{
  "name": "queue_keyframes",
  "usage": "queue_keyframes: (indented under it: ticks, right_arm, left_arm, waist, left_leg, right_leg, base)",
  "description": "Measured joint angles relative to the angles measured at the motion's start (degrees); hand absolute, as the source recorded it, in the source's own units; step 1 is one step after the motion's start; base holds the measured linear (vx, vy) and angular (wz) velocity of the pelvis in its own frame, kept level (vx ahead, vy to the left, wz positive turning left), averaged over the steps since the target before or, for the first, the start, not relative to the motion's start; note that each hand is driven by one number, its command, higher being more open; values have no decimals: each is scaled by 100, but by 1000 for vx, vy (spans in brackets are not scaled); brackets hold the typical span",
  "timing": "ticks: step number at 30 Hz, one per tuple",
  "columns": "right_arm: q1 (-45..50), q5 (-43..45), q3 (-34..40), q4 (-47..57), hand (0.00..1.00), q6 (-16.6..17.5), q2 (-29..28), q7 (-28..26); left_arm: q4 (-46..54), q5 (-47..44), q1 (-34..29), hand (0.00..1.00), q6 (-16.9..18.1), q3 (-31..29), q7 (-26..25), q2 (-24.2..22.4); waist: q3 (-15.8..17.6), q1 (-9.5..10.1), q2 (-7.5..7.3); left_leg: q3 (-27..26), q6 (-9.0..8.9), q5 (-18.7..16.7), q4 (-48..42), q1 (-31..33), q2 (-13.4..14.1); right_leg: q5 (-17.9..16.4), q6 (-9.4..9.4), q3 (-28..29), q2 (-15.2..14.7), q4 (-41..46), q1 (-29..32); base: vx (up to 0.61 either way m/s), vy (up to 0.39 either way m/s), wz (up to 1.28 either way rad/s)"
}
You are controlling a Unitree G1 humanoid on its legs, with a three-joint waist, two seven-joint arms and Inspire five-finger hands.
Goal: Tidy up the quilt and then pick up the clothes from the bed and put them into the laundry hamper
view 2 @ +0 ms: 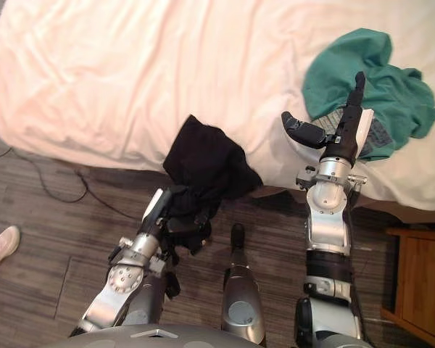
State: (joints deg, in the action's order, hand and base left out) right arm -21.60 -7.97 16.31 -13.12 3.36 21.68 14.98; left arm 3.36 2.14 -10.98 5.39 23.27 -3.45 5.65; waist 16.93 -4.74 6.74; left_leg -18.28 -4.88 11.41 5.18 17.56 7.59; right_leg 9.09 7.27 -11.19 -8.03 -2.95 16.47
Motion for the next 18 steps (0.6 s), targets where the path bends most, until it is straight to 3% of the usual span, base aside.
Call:
queue_keyframes:
  ticks: [3, 5, 8, 16, 18]
  right_arm:
    - [-683, -323, 7, -1023, 100, -122, 629, -49]
    - [-1583, -529, 3, -2103, 100, -253, 1294, -78]
    - [-2693, -542, 3, -3127, 100, -326, 1841, -77]
    - [-3302, -531, 4, -2970, 100, -925, 2128, -60]
    - [-3299, -531, 6, -2755, 100, -1010, 2128, -52]
  left_arm:
    - [236, -522, -107, 0, 172, -90, 157, 250]
    - [600, -994, -214, 0, 242, -209, 266, 374]
    - [856, -1455, -332, 0, 380, -318, 325, 423]
    - [863, -1774, -642, 0, 429, -386, 421, 424]
    - [866, -1783, -649, 0, 429, -403, 471, 369]
  waist:
    - [134, 48, 127]
    - [248, 36, 255]
    - [380, 83, 383]
    - [438, 176, 307]
    - [444, 179, 304]
  left_leg:
    - [56, 15, 3, 1, 47, -112]
    - [44, 23, 9, 1, 235, -191]
    - [-68, 67, 87, 2, 418, -217]
    - [-410, 117, 120, 2, 586, -240]
    - [-452, 217, 181, 0, 564, -245]
  right_leg:
    - [6, 22, 2, -115, -4, 15]
    - [63, 93, 37, -196, -27, 185]
    - [143, 144, 56, -248, -33, 373]
    - [279, 204, 94, -318, -125, 518]
    - [295, 200, 93, -325, -110, 518]
  base:
    - [-109, 43, 10]
    - [-111, 45, 13]
    - [-91, 25, 4]
    - [-7, -1, 0]
    - [53, -10, -5]
